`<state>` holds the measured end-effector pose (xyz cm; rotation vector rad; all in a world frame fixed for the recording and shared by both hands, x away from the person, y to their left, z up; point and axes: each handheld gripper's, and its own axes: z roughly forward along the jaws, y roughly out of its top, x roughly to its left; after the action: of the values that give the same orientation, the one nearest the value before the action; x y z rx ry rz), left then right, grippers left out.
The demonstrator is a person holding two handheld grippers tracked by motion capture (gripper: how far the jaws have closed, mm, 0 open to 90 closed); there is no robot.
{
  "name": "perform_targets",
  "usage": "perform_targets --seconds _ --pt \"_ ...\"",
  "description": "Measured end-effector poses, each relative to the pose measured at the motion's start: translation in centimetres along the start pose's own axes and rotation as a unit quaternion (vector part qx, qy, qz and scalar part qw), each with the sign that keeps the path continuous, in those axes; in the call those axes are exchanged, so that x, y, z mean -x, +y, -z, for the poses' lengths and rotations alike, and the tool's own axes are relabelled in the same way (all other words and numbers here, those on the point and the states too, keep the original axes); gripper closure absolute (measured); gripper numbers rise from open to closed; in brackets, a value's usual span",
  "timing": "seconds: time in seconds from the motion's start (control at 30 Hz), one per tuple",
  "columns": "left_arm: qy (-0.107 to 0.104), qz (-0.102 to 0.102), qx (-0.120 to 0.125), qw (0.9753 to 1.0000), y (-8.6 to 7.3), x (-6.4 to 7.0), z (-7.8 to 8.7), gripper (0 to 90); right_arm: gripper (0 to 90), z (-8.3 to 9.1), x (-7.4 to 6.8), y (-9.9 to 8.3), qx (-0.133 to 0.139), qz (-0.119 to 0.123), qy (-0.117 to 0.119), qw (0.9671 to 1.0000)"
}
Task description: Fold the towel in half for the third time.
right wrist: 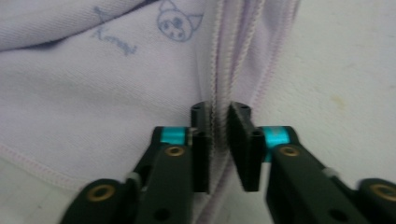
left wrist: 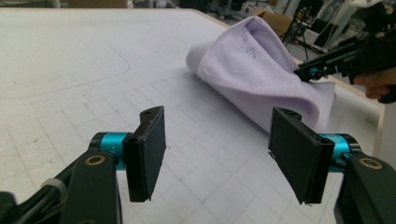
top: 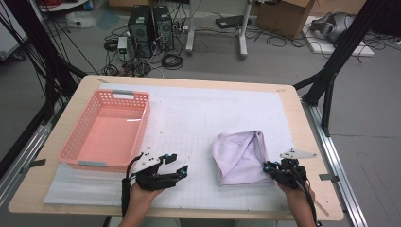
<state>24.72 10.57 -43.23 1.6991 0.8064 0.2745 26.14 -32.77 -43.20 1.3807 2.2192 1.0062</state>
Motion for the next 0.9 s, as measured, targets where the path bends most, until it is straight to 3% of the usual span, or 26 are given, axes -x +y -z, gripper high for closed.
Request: perform_targets --seconds 0.03,0.1,0.23,0.4,0.5,0.6,0.67,0.73,0.8,0.83,0.9 --pt "-0.004 0.002 0.006 1.0 -0.1 -0.1 0.1 34.1 66.6 0.2 -0.1 -0.1 0.001 0.006 -0.013 0.9999" --pt "-0.004 0.002 0.014 0.9999 -0.3 -0.4 0.4 33.0 58.8 0.5 -0.2 -0.1 0.007 0.008 -0.031 0.9995" --pt "-0.004 -0.008 0.009 0.9999 -0.5 -0.4 0.4 32.3 49.7 1.0 -1.0 0.8 0.042 0.018 -0.03 0.9985" --pt "0.002 -0.01 0.001 0.9999 -0.6 -0.1 0.3 32.3 48.6 0.1 -2.8 3.7 0.072 0.035 0.011 0.9968" --pt "0.003 -0.007 -0.003 1.0 -0.8 -0.1 0.3 32.3 49.9 -1.5 -4.1 5.7 0.069 0.052 0.034 0.9957" --pt "0.004 -0.004 -0.006 1.0 -0.9 0.0 0.3 32.4 50.9 -3.5 -5.1 7.4 0.056 0.063 0.042 0.9955" --pt "0.004 -0.005 -0.007 1.0 -1.0 0.0 0.3 32.4 55.4 -5.0 -5.4 8.0 0.032 0.071 0.04 0.9961" --pt "0.004 -0.006 -0.009 0.9999 -1.0 0.0 0.3 32.4 65.6 -6.1 -5.4 7.9 0.004 0.074 0.034 0.9966" --pt "0.004 -0.004 -0.009 0.9999 -1.1 0.0 0.3 32.4 81.8 -6.5 -5.1 7.5 -0.014 0.085 0.03 0.9958" --pt "0.004 -0.004 -0.01 0.9999 -1.1 0.0 0.3 32.4 89.3 -6.3 -4.9 7.2 -0.011 0.084 0.035 0.9958" --pt "0.005 -0.003 -0.009 0.9999 -1.1 0.0 0.3 32.5 90.0 -5.6 -4.4 6.8 0.0 0.084 0.037 0.9958"
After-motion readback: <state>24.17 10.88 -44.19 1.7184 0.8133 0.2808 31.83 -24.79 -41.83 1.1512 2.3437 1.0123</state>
